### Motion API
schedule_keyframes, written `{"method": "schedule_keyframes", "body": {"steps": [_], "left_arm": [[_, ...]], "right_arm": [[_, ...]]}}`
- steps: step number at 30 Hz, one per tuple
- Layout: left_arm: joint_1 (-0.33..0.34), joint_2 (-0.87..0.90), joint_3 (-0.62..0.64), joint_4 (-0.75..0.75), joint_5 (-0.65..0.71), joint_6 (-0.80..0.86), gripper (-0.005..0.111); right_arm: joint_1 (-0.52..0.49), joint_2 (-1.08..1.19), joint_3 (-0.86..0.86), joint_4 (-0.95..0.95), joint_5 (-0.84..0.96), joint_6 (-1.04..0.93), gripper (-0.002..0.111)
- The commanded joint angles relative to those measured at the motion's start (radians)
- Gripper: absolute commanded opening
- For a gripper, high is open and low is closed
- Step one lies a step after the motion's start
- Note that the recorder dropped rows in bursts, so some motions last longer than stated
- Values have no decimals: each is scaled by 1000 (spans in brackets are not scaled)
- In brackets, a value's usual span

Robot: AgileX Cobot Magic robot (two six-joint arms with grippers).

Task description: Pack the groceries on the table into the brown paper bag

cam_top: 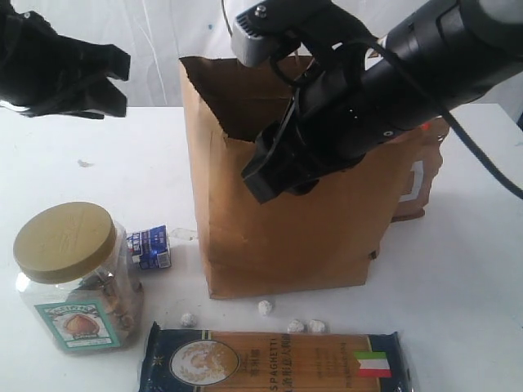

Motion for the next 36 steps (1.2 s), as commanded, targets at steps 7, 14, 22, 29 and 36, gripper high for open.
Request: {"method": "schedule_keyframes", "body": {"steps": [7, 14, 22, 29, 36], "left_arm": [[3, 24, -6, -206, -167, 13, 75], [-2, 126, -116, -396, -105, 235, 75], [-2, 302, -220, -371, -18, 255, 72], [-2, 352, -272, -315, -70, 311, 1], [-2, 384, -323, -313, -174, 311, 0]], "right_arm": [[0, -5, 2, 6, 23, 7, 49], [0, -5, 2, 6, 23, 1, 49], [0, -5, 2, 6, 23, -12, 49], [0, -1, 2, 6, 20, -31, 46], [0, 13, 2, -13, -50, -33, 46]]}}
